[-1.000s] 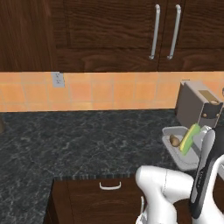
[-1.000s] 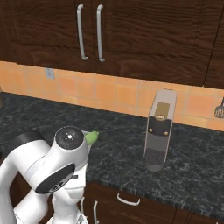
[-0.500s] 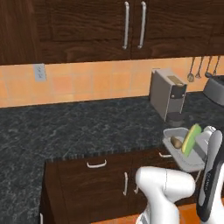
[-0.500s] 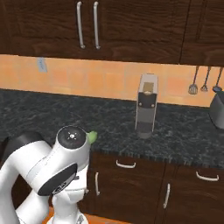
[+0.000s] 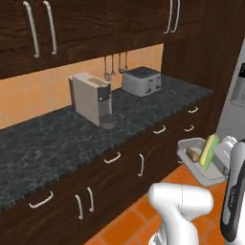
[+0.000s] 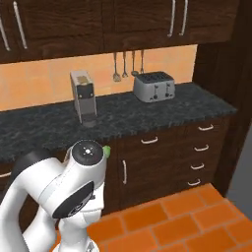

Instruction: Take the meat container that has the steak and place it on the second highest rack of the freezer. Then take the vegetable container that has the corn and sweet potato and place it on the highest rack of the freezer.

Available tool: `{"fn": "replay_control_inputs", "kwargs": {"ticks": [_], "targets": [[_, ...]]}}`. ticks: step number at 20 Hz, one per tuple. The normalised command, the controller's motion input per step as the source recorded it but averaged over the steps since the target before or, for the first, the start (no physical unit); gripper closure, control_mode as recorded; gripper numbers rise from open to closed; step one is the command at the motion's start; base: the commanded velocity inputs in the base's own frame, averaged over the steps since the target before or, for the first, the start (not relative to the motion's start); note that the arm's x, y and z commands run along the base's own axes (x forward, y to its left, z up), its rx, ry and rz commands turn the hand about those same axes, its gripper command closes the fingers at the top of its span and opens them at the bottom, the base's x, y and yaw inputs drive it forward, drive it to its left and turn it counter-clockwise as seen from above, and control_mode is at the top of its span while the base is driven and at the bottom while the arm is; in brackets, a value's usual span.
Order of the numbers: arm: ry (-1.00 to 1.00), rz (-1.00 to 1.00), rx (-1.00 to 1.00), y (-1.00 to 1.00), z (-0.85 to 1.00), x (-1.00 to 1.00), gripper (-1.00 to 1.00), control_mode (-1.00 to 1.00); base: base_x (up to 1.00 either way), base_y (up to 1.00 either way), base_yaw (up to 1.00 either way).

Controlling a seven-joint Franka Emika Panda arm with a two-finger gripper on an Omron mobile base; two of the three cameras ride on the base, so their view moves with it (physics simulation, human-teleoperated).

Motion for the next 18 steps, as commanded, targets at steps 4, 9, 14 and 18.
{"fn": "replay_control_inputs", "kwargs": {"ticks": [4,9,14,18], "targets": [[0.00,0.00,0.00,0.00,0.00,0.00,1.00,1.00,0.00,0.10,-0.98],[0.00,0.00,0.00,0.00,0.00,0.00,1.00,1.00,0.02,0.07,-0.93],[0.00,0.00,0.00,0.00,0.00,0.00,1.00,1.00,0.44,-0.03,-0.71],[0.00,0.00,0.00,0.00,0.00,0.00,1.00,1.00,1.00,-0.20,-0.23]]}}
